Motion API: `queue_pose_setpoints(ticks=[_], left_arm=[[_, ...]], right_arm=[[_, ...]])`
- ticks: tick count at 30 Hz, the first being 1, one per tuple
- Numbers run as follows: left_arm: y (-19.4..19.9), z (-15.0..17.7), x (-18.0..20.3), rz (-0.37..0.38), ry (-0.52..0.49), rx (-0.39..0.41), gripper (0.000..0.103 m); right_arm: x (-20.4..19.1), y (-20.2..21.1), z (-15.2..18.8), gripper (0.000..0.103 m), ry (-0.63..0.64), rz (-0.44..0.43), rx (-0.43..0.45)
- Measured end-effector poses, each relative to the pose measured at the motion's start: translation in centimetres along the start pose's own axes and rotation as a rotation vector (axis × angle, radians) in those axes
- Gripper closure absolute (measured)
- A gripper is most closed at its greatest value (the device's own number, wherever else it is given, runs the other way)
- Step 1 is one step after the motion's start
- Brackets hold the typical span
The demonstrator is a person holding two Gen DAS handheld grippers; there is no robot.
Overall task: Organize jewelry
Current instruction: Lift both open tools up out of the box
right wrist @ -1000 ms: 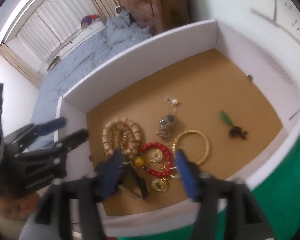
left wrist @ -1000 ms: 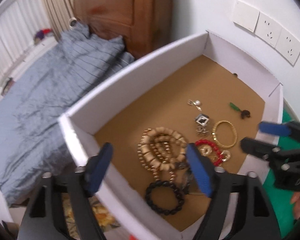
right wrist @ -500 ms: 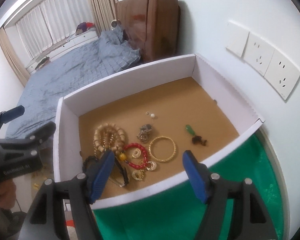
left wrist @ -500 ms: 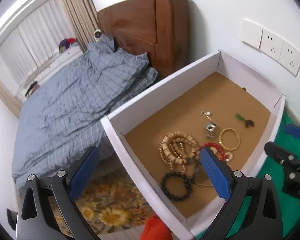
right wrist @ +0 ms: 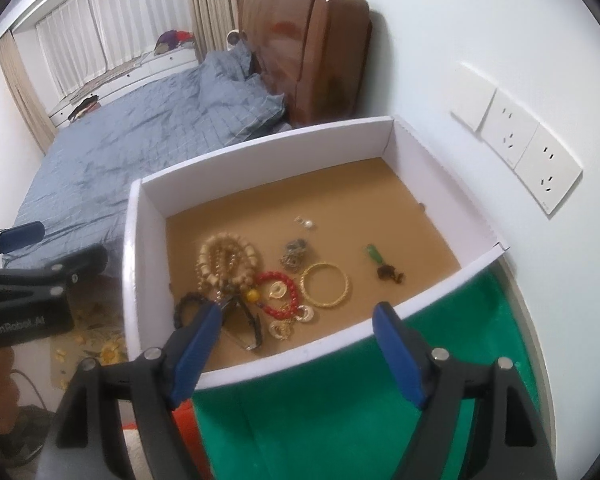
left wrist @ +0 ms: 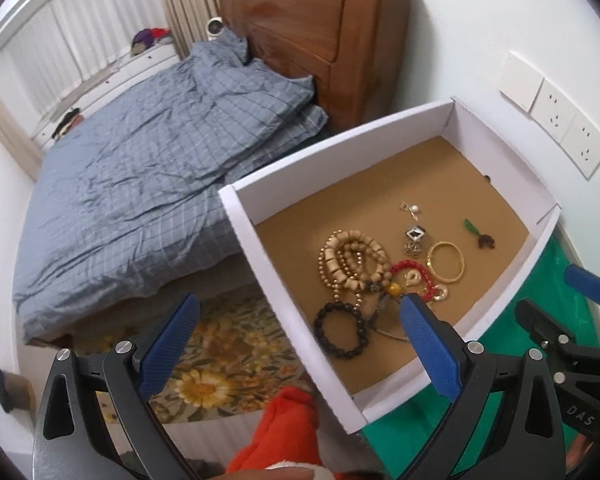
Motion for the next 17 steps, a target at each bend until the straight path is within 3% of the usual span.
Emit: queue_pose_setpoints(ticks=[17], left_arm=[[0.17,-0.25,0.3,-0.02,0.015,0.008,0.002]], right_arm=[[0.44,-0.62,-0.54,0.023,-0.001,0.012,-0.01]])
Point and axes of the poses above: each gripper's, at about its wrist camera, not at the fingertips, and y roughly against the way its jaws point, x to its right, z to its underside, the point moved 4 cm from there along -y, roughly the way its jaws point, and after that the axes turned 15 degrees about -y, right-handed, at the moved point
